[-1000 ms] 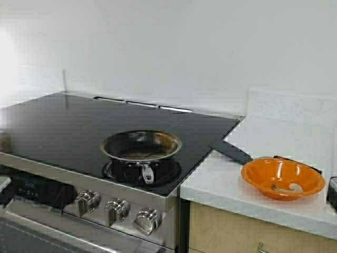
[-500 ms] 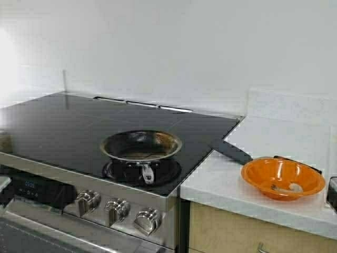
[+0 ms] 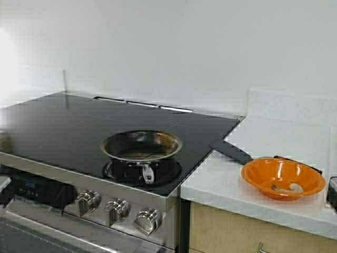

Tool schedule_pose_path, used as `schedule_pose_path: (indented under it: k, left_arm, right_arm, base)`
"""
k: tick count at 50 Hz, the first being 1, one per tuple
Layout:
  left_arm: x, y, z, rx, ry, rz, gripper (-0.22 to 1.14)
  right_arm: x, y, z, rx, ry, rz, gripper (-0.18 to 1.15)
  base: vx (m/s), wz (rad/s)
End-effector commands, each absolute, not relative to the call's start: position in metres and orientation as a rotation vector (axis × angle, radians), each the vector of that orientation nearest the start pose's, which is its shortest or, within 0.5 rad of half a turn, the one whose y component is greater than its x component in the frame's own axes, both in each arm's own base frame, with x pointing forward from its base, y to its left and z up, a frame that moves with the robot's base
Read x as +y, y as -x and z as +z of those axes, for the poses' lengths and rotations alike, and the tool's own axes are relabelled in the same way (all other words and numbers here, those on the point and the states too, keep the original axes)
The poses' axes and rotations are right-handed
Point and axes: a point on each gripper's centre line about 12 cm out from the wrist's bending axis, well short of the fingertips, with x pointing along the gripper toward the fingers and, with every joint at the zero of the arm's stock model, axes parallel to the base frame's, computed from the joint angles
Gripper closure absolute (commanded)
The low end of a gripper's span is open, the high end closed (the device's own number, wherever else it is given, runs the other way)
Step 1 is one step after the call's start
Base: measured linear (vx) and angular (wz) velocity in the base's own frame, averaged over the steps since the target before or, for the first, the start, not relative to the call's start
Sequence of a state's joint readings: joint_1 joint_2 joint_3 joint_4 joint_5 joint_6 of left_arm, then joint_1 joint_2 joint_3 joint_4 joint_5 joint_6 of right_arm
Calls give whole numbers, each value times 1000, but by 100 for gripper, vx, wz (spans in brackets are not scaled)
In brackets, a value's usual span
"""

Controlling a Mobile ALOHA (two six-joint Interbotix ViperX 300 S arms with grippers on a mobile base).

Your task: Add oil to the pan and cook the shrimp and serve it

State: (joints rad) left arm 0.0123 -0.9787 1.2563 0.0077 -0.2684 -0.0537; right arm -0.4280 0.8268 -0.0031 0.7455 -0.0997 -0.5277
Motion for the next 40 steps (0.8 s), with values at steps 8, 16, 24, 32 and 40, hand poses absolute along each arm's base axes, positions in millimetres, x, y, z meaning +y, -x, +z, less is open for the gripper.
schedule_pose_path:
  k: [8,16,24,32,40]
  left_arm:
    - [2,-195,262,14,53,12,89]
    - [2,-195,261,17,53,12,89]
    - [2,-196,263,13,56,12,89]
    - [2,-197,265,9,57,12,89]
    - [2,-196,266,6,62,12,89]
  right_arm:
    - [-230,-486,36,662,-333,-535,21]
    - [-219,-470,62,673,-330,-511,45]
    - [-204,-453,104,676,-349,-451,87]
    - [-173,-451,173,594,-287,-358,92]
    - [-118,-451,249,517,-176,-189,90]
  base:
    - [0,0]
    - [0,0]
    - [0,0]
    - [0,0]
    - [0,0]
